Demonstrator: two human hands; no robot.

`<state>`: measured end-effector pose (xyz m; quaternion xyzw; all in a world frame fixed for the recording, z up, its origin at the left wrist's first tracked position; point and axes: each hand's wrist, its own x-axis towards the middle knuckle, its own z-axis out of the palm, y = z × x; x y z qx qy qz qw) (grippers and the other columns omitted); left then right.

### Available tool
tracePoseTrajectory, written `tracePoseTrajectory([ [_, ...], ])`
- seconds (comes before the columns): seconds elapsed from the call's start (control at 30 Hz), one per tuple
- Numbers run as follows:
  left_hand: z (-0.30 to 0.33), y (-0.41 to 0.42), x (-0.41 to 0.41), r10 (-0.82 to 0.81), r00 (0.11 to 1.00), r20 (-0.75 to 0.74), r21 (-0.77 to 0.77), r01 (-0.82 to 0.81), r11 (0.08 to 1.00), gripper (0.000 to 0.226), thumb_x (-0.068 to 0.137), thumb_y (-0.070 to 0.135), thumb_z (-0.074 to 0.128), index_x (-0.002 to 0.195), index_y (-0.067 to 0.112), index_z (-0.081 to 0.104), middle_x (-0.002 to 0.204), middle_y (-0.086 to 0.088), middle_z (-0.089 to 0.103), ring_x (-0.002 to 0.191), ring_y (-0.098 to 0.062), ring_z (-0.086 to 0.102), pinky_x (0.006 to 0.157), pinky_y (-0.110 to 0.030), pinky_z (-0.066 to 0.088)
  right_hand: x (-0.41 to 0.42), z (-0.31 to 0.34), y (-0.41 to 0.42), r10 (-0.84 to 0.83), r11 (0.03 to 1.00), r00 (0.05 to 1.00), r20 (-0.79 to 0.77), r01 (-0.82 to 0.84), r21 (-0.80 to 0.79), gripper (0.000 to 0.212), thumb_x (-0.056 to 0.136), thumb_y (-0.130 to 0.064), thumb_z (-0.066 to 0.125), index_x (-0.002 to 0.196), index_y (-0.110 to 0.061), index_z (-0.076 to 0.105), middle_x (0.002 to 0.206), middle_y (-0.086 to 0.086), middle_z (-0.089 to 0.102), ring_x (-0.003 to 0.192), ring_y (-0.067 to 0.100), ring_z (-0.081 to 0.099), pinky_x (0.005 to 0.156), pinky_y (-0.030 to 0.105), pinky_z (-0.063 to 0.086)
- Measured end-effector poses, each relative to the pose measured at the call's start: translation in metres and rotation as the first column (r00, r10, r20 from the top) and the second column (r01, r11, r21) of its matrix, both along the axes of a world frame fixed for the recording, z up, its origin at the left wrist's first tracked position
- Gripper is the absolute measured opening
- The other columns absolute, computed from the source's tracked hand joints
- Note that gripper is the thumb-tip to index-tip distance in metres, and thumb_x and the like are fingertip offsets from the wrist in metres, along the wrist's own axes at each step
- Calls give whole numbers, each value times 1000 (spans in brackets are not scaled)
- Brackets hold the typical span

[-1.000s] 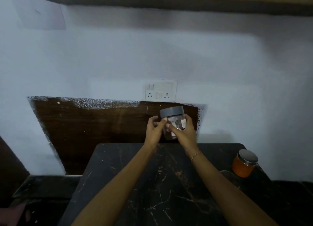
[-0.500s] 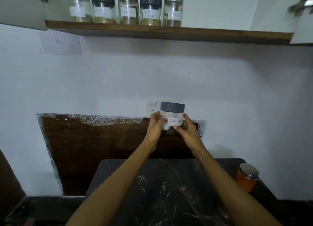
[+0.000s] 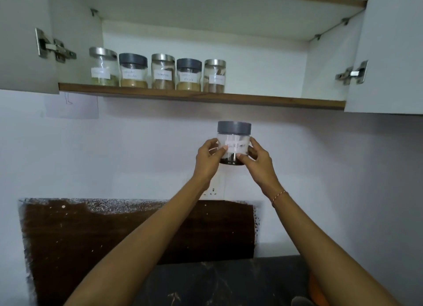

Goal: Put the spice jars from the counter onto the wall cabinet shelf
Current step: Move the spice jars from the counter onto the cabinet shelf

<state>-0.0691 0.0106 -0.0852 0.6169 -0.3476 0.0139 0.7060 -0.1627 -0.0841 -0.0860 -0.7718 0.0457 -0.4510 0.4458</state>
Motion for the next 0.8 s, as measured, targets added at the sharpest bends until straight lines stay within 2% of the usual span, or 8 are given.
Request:
tracePoseTrajectory([
  [0.17, 52, -20, -3, 12, 998, 58, -99, -7, 995, 42, 89, 14, 60, 129, 3, 51, 127, -14, 59, 116, -23, 57, 99, -31, 47, 0, 52, -26, 12, 999, 996, 88, -7, -52, 61, 86, -4, 59, 140, -17, 36, 137, 6, 51, 119, 10, 47, 84, 7, 44],
  [0.27, 88, -41, -4, 85, 993, 87, -209, -65, 976, 37, 88, 12, 61, 123, 2, 55, 117, -12, 63, 105, -18, 59, 89, -25, 49, 3, 89, -47, 65, 994, 993, 103, -55, -97, 57, 86, -6, 59, 139, -14, 38, 133, 8, 55, 123, 17, 51, 99, 27, 45],
  [0.4, 142, -75, 1, 113, 986, 121, -261, -78, 962, 33, 88, 13, 61, 117, -2, 59, 109, -12, 65, 100, -20, 61, 84, -23, 49, 15, 136, -80, -19, 988, 987, 157, 42, -147, 57, 84, -15, 63, 136, -16, 41, 122, 7, 61, 113, 14, 56, 97, 28, 46],
  [0.47, 166, -91, 13, 143, 979, 143, -241, -106, 965, 29, 89, 16, 59, 113, 0, 62, 111, -13, 67, 102, -22, 62, 89, -28, 50, 26, 155, -101, -72, 982, 982, 177, 101, -162, 61, 84, -21, 64, 139, -16, 38, 129, 10, 58, 120, 18, 53, 100, 30, 44],
  [0.57, 198, -110, 35, 80, 987, 143, -153, -58, 987, 20, 92, 11, 48, 103, 5, 63, 106, -14, 64, 101, -24, 58, 93, -35, 46, 49, 179, -127, -58, 981, 978, 201, 93, -169, 57, 85, -22, 64, 136, -15, 41, 128, 13, 58, 121, 22, 53, 100, 31, 44],
  [0.67, 222, -122, 59, 36, 997, 67, -52, -33, 998, 13, 87, 1, 42, 91, 8, 52, 92, -13, 49, 88, -21, 46, 74, -30, 42, 76, 195, -144, -42, 980, 983, 178, 76, -184, 54, 84, -18, 64, 134, -13, 42, 129, 13, 58, 123, 23, 52, 92, 24, 41],
  [0.73, 227, -125, 72, 36, 999, -33, 20, -35, 999, 14, 87, 0, 43, 98, 6, 50, 89, -10, 50, 81, -16, 48, 64, -23, 43, 92, 200, -156, 4, 988, 996, 84, 9, -154, 60, 82, -12, 66, 136, -12, 39, 131, 15, 55, 123, 25, 51, 93, 26, 41],
  [0.8, 227, -126, 82, 45, 993, -111, 99, -34, 995, 14, 89, 3, 45, 102, 7, 49, 81, -5, 49, 72, -13, 47, 59, -23, 43, 105, 203, -168, 71, 991, 997, -36, -75, -115, 65, 79, -4, 67, 136, -11, 37, 131, 18, 55, 120, 28, 53, 99, 36, 45],
])
